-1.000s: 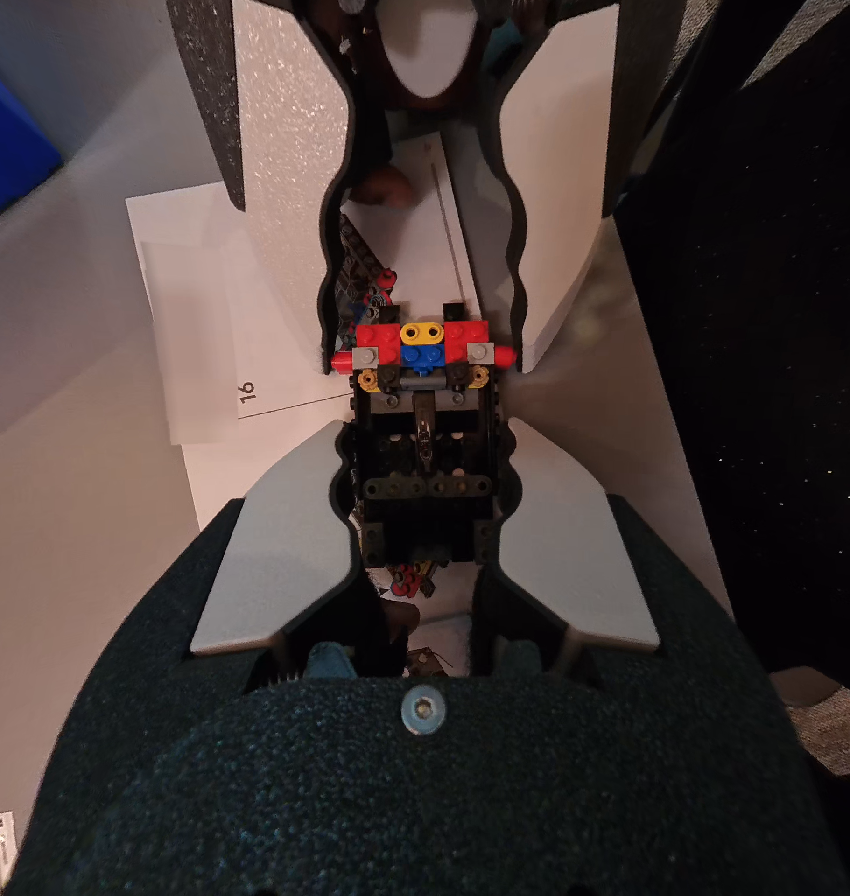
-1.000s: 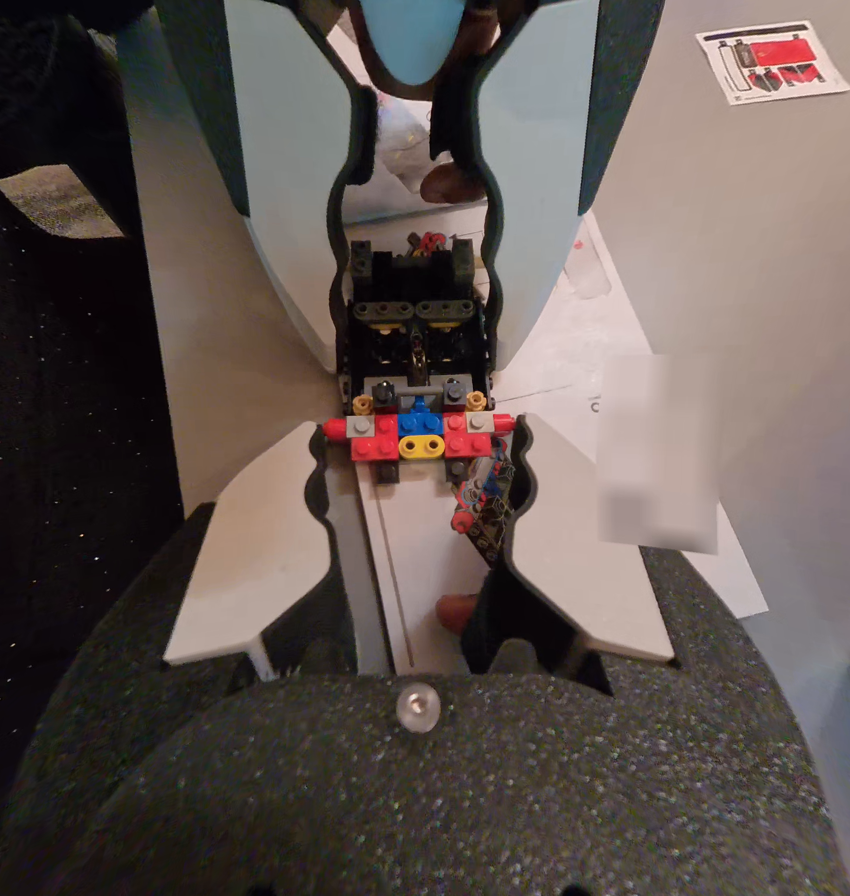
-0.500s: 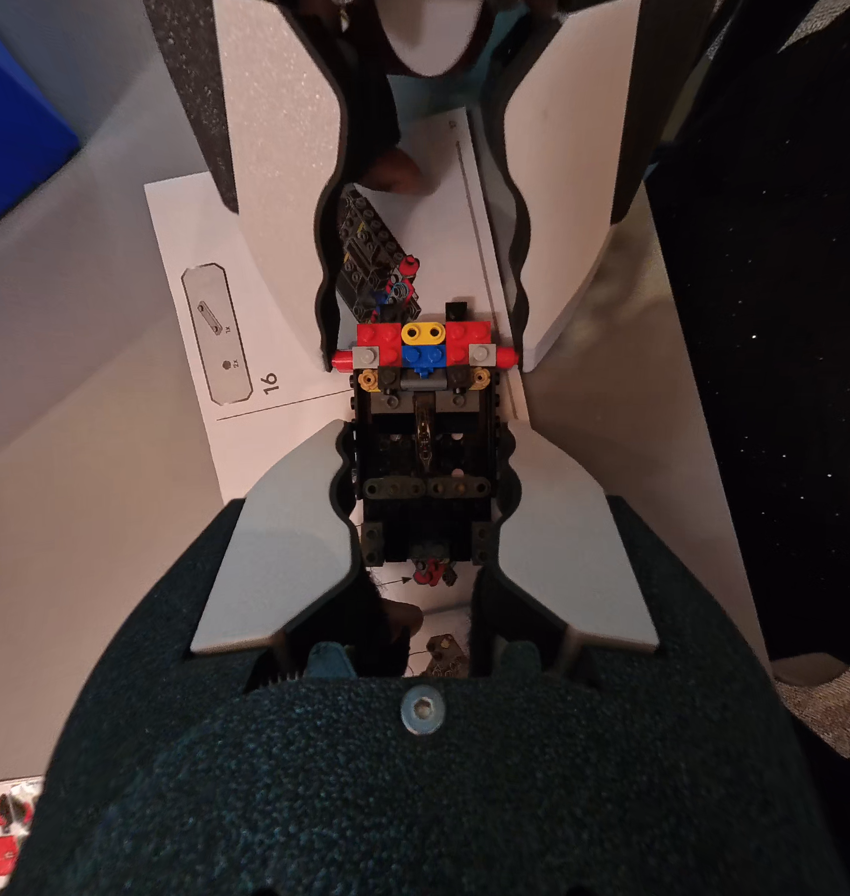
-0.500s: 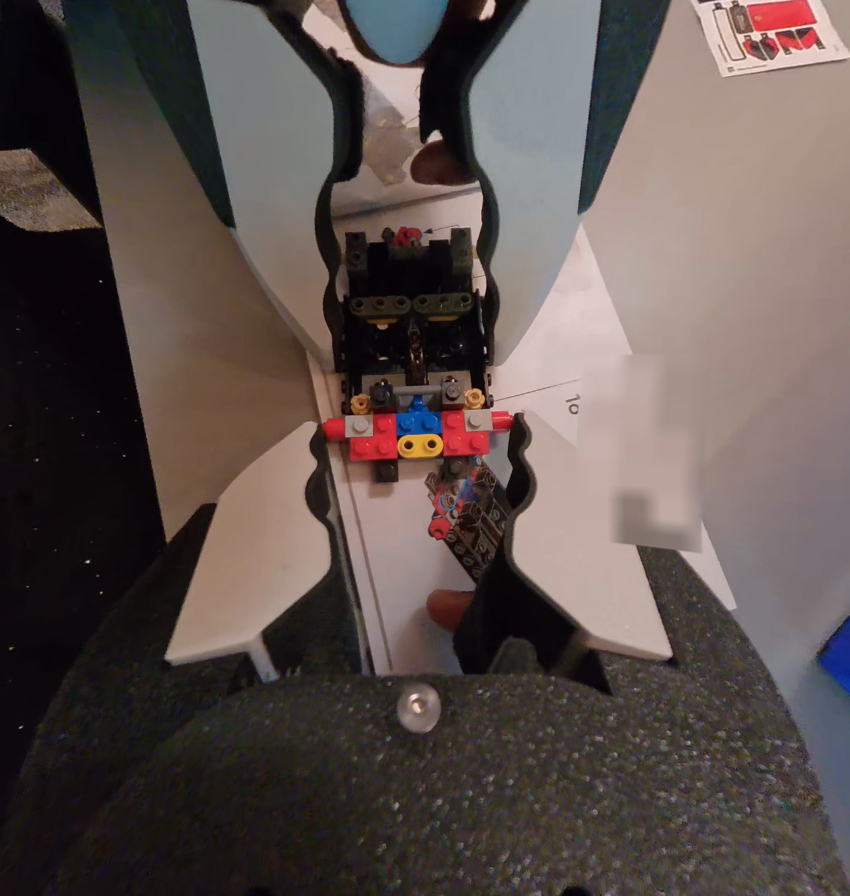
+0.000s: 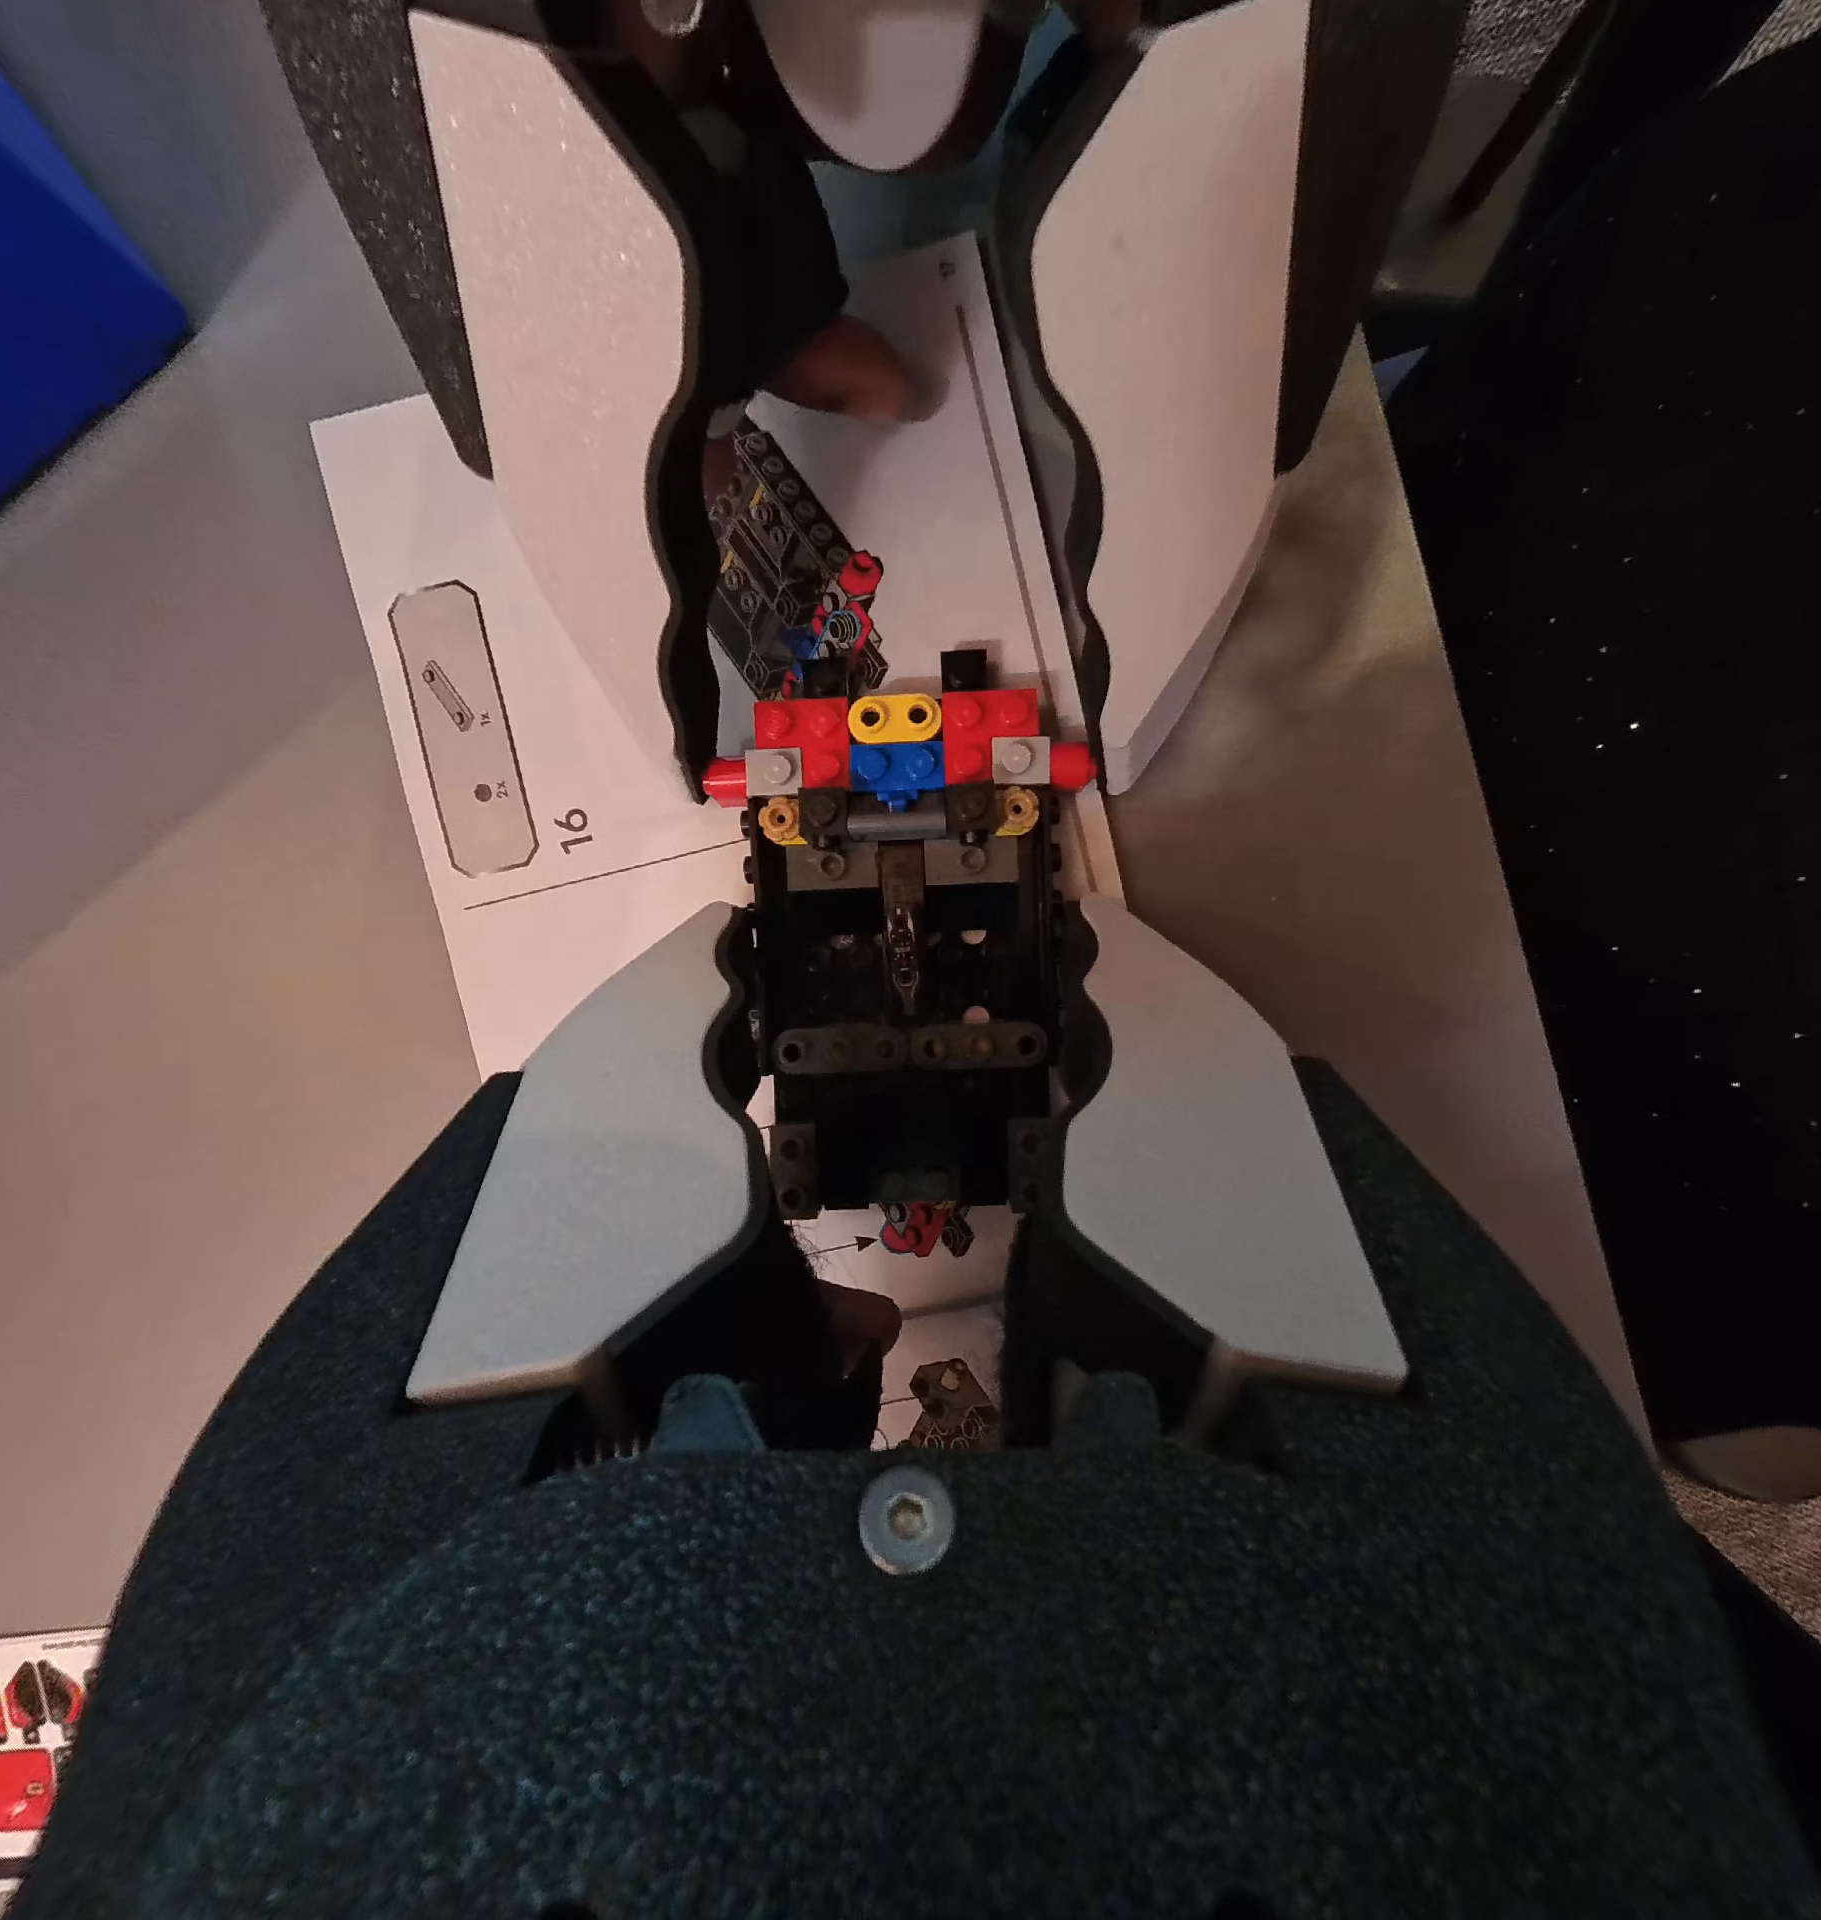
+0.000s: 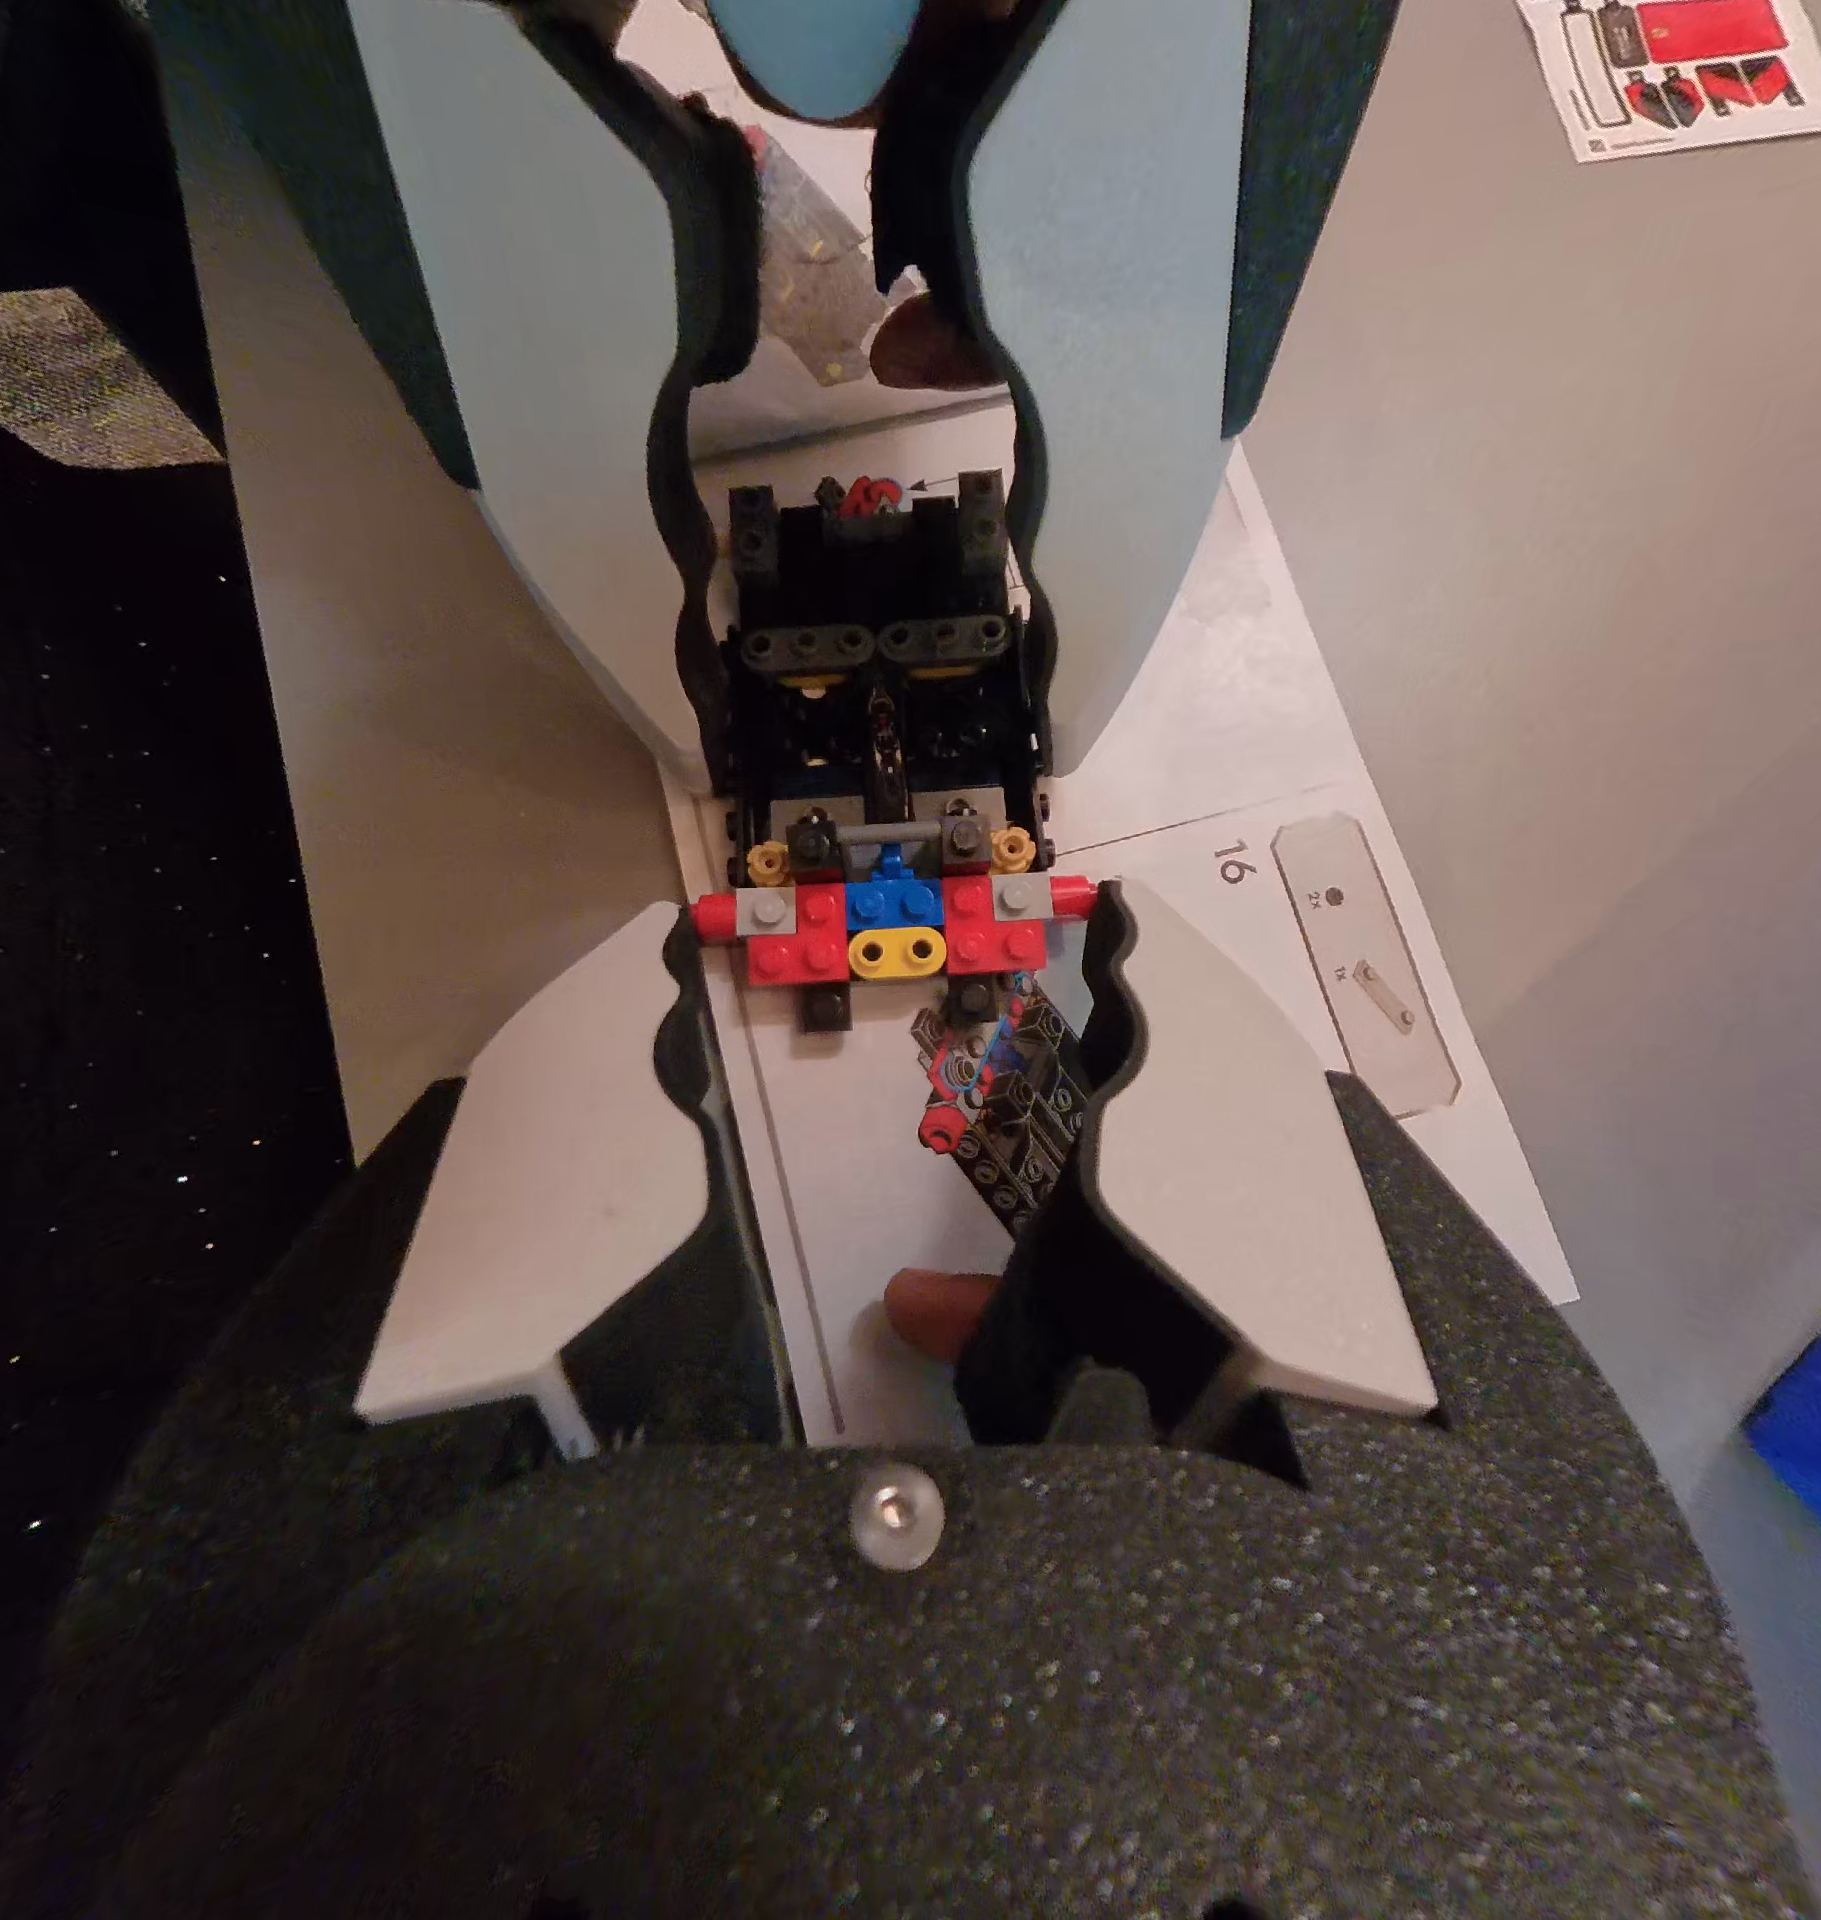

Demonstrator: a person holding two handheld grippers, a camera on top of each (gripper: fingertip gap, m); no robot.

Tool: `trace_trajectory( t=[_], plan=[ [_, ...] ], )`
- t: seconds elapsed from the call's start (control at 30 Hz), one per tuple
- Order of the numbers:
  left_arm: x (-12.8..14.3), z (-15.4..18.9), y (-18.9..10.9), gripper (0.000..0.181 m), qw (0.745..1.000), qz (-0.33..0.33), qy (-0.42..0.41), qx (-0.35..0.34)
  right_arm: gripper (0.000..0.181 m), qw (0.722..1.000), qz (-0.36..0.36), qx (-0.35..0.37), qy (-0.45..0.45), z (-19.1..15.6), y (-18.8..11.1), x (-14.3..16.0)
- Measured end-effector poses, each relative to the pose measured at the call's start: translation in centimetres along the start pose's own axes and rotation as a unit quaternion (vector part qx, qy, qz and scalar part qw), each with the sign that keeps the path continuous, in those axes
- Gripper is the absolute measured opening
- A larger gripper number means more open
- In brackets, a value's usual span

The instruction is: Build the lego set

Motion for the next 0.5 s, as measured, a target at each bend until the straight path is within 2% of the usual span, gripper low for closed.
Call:
trace_trajectory(
  t=[0.23, 0.4, 0.47, 0.5],
  plan=[
    [0.00, 0.00, -0.02, 0.056, 1.000, -0.003, 0.001, -0.005, 0.071, 1.000, -0.003, -0.006, -0.009, -0.03, 0.01, -0.01],
    [-0.03, -0.08, -0.07, 0.057, 1.000, -0.004, -0.030, 0.007, 0.072, 1.000, -0.004, -0.010, 0.000, 0.01, -0.17, -0.11],
    [0.08, -0.52, -0.29, 0.057, 1.000, -0.004, -0.028, -0.011, 0.102, 1.000, 0.000, 0.006, 0.006, 0.54, -0.51, -0.23],
    [0.29, -0.60, -0.34, 0.057, 1.000, -0.007, -0.021, -0.018, 0.104, 1.000, 0.009, 0.000, 0.011, 0.53, -0.82, -0.39]
  ],
)
Point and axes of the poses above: each gripper's, where its closed fingertips meet, y out along the fingers, x out of its underside, z = x × y across the jaws, the point moved 1 cm from there along -y, back along the fingers, and after that the axes turned 15 degrees about y, right-handed, at the moved point
